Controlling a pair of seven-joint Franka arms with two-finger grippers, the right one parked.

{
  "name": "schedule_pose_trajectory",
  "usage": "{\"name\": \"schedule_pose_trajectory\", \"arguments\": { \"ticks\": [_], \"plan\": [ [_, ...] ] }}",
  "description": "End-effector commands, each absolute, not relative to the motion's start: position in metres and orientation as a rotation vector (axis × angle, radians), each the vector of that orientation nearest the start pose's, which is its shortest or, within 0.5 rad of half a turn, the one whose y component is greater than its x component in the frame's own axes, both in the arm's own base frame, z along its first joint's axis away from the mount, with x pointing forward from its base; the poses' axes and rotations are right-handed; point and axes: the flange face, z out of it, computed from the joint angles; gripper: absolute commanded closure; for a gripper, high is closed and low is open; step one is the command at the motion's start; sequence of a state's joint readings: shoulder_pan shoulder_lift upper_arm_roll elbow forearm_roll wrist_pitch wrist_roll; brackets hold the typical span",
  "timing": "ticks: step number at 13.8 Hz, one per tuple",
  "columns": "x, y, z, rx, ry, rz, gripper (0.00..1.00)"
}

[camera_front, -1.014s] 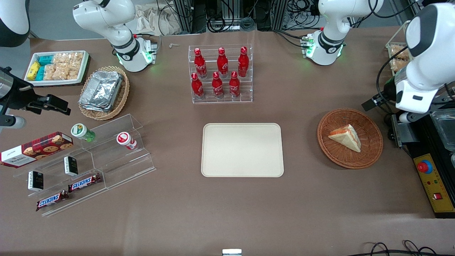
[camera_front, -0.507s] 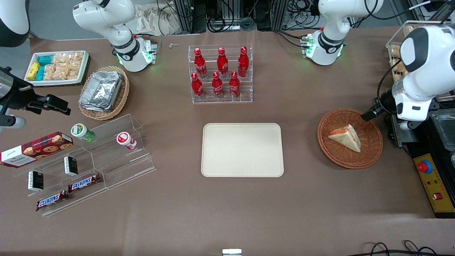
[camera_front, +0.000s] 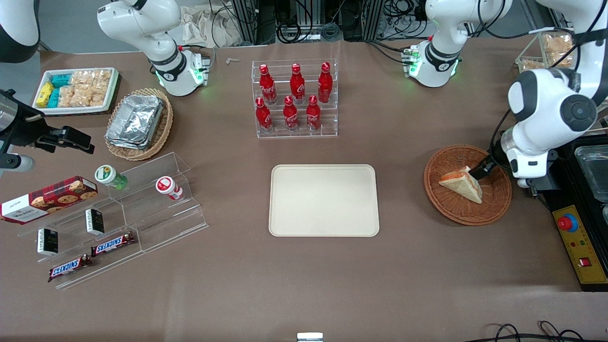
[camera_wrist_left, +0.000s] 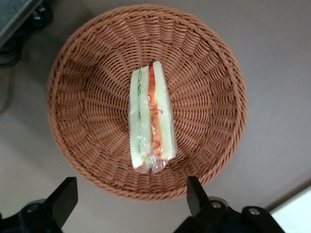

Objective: Place sandwich from basket to tray
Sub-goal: 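Lower the open left gripper and close it on the wrapped sandwich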

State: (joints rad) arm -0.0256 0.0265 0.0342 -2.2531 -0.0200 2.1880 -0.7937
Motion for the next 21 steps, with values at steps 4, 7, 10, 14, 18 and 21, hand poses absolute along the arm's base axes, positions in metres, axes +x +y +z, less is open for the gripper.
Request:
{"name": "schedule_pose_trajectory", "arguments": {
  "ticks": [4, 7, 10, 14, 18, 21],
  "plan": [
    [0.505, 0.001, 0.299, -2.831, -1.295, 0.107, 0.00],
    [0.508, 0.002, 0.275, -2.818, -1.329, 0.090, 0.00],
    [0.509, 0.000, 0.262, -2.813, -1.332, 0.093, 0.00],
    [0.512, 0.000, 0.246, -2.812, -1.339, 0.086, 0.23],
    [0.515, -0.001, 0.252, -2.810, -1.354, 0.066, 0.96],
    [0.517, -0.003, 0.286, -2.833, -1.357, 0.008, 1.00]
  ]
}}
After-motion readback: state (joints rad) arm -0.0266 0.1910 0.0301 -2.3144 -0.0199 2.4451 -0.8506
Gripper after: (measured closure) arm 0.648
